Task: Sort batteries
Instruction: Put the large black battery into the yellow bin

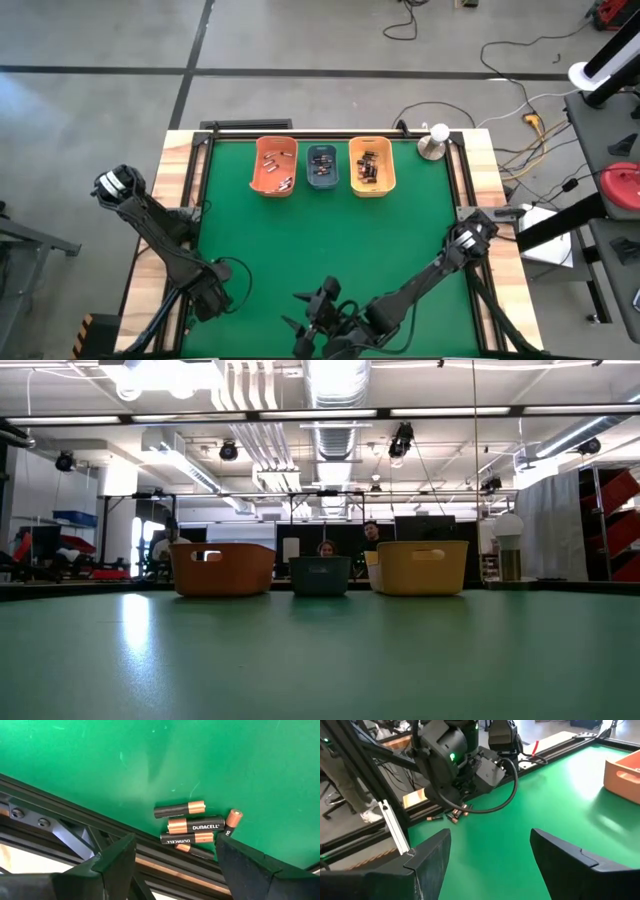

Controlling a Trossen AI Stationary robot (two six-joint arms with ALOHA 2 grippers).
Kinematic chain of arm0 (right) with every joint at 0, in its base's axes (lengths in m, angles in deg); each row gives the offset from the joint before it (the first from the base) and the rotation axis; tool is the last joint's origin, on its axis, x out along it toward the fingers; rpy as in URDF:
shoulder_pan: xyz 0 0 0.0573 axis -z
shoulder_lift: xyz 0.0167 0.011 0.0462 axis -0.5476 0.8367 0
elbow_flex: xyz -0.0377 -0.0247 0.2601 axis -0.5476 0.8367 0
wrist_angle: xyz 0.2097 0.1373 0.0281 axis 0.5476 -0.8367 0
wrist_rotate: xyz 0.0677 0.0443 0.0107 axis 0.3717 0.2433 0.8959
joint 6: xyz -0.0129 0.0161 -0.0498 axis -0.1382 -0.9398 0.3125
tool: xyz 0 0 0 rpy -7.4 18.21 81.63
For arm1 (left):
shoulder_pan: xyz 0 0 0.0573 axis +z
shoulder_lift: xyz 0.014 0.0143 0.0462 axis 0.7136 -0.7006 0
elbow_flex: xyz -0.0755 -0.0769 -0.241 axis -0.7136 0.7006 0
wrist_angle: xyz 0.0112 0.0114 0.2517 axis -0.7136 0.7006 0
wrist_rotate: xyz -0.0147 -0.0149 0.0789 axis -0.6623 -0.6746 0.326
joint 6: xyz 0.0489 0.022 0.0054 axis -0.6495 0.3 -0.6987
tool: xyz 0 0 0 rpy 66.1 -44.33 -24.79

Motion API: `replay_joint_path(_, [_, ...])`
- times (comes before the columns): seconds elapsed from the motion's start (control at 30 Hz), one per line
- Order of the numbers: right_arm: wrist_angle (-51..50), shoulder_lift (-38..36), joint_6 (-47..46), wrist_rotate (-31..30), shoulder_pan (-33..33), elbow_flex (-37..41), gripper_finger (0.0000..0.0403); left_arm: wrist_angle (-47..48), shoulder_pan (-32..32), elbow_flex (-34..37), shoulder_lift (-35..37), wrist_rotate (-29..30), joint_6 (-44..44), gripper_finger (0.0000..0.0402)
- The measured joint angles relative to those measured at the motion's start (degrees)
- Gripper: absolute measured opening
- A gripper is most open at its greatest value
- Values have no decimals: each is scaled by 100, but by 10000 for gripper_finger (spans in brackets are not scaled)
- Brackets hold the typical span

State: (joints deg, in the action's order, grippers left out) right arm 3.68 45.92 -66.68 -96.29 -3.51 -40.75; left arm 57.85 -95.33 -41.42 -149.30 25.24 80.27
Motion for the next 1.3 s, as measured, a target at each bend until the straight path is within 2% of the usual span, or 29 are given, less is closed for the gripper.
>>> replay_joint_path(0.2, [19, 89, -10, -2, 21, -45, 260, -98, -5, 69, -122, 28, -5, 249])
replay_joint_path(0.5, [21, 80, 0, 44, 204, -40, 268, -1038, -5, 429, -283, 5, 57, 249])
replay_joint_path(0.7, [18, 78, -3, 195, 271, -38, 276, -1038, -9, 367, -336, -337, 193, 249])
replay_joint_path(0.87, [8, 78, -3, 199, 275, -34, 279, -1045, -30, 310, -326, -352, 397, 249])
replay_joint_path(1.07, [8, 69, -16, 203, 291, -31, 270, -1045, -177, 422, -325, -661, 565, 249])
replay_joint_path(1.3, [13, 69, -9, 205, 321, -31, 260, -1219, -267, 433, -324, -658, 618, 249])
